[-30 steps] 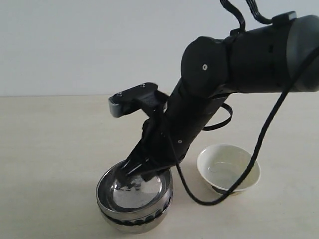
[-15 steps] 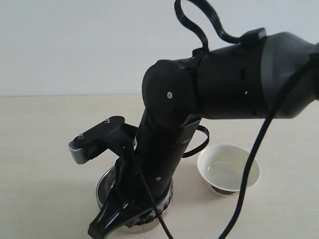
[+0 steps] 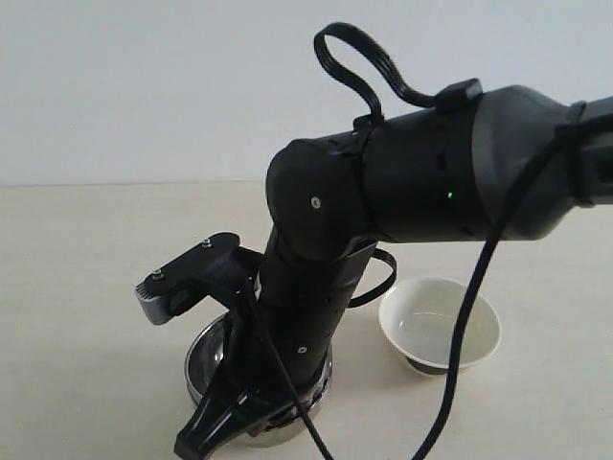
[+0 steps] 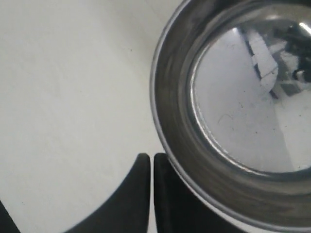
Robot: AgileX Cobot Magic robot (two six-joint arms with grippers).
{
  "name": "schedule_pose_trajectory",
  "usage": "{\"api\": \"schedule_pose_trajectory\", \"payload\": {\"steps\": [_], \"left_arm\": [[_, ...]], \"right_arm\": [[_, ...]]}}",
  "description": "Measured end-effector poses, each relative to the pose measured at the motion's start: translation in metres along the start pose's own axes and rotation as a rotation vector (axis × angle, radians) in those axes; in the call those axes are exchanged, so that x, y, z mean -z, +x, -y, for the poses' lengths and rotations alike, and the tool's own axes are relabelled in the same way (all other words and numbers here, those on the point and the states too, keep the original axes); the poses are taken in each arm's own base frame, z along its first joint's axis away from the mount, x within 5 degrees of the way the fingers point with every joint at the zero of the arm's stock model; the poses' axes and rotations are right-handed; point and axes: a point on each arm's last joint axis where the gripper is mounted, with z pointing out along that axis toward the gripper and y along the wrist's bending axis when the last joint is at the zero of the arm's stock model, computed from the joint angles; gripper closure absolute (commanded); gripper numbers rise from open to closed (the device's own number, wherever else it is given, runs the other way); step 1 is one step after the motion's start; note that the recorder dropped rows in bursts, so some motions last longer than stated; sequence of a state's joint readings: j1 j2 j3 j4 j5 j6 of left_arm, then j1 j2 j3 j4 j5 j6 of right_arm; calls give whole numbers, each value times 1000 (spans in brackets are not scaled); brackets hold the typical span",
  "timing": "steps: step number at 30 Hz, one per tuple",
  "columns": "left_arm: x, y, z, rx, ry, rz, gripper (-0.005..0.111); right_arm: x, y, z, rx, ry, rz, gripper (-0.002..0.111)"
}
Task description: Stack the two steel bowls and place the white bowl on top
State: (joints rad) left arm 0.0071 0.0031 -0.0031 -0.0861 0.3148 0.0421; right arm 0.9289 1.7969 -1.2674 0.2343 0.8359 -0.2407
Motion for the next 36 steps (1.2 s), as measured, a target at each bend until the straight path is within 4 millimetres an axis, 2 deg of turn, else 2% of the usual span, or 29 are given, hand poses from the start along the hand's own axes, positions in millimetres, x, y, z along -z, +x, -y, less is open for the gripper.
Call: {"api": "schedule_pose_trajectory", "payload": {"steps": [5,8,15,25,29,36], "left_arm": [[0,0,0,0,0,0,103],[0,0,0,0,0,0,103],[0,0,0,0,0,0,103],[0,0,0,0,0,0,103],[0,0,0,0,0,0,103],[0,0,0,0,0,0,103]], "right_arm": [[21,-2,-1,18,34,73,108],[24,-3,-1,5,41,83,108],[-1,0,3,-14,34,-2,108],[-14,-1,6,-32,34,-16,108],[-2,-4,5,-17,52,40,108],[32,-5,10,-2,172,126,108]]}}
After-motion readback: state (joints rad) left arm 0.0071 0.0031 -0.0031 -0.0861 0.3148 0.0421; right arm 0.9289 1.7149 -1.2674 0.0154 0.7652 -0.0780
